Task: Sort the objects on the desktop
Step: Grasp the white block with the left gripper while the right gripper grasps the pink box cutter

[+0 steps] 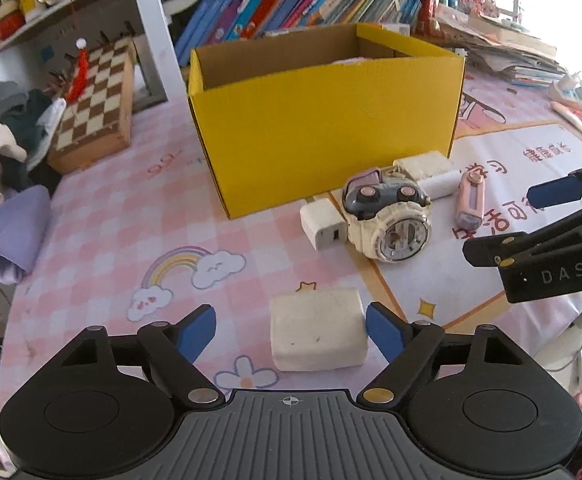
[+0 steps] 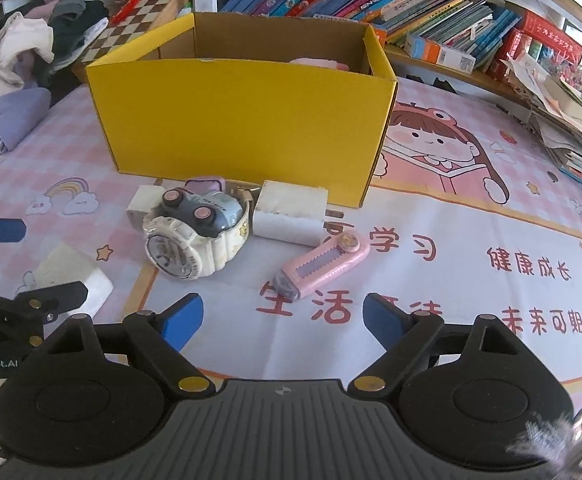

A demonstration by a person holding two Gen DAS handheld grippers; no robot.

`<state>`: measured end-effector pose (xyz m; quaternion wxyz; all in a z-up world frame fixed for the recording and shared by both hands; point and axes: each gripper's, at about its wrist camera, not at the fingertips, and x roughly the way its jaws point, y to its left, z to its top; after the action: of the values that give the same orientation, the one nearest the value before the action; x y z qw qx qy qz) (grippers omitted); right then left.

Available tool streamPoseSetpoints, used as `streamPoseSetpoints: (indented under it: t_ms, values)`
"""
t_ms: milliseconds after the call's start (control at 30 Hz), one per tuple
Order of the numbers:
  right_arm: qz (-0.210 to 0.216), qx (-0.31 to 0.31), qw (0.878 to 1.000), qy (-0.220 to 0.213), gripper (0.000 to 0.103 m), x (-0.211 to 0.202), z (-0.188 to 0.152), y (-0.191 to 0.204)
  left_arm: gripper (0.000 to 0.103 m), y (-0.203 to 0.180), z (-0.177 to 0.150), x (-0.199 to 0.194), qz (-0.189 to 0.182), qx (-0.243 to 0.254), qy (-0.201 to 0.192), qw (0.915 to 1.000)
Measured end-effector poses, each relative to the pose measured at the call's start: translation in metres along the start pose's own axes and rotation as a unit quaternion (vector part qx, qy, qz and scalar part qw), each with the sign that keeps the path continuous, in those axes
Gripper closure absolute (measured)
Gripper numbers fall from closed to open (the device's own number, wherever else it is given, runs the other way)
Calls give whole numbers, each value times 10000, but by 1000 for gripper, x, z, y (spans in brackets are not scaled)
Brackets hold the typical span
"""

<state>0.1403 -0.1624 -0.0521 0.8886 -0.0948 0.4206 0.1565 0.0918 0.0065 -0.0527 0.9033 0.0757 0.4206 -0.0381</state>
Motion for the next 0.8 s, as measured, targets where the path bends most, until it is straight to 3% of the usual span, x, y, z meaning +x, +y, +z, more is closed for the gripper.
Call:
streamPoseSetpoints:
  t_ms: [200,267,467,800]
  values:
    - [-5,34,9999,121,19,14,10,-5,35,1,0,12,-256,-79,214,9994]
    - [-20,53,9999,155,21,19,13,-7,48,1,-1,15,-383,-128,304,9987]
    - [-36,122,9997,222,25,31,22,-14,59,4,2,15,-471,-289,326,9979]
    - [67,315,9986,423,35,50,31,-24,63,15,7,10,-225,-645,191,9975]
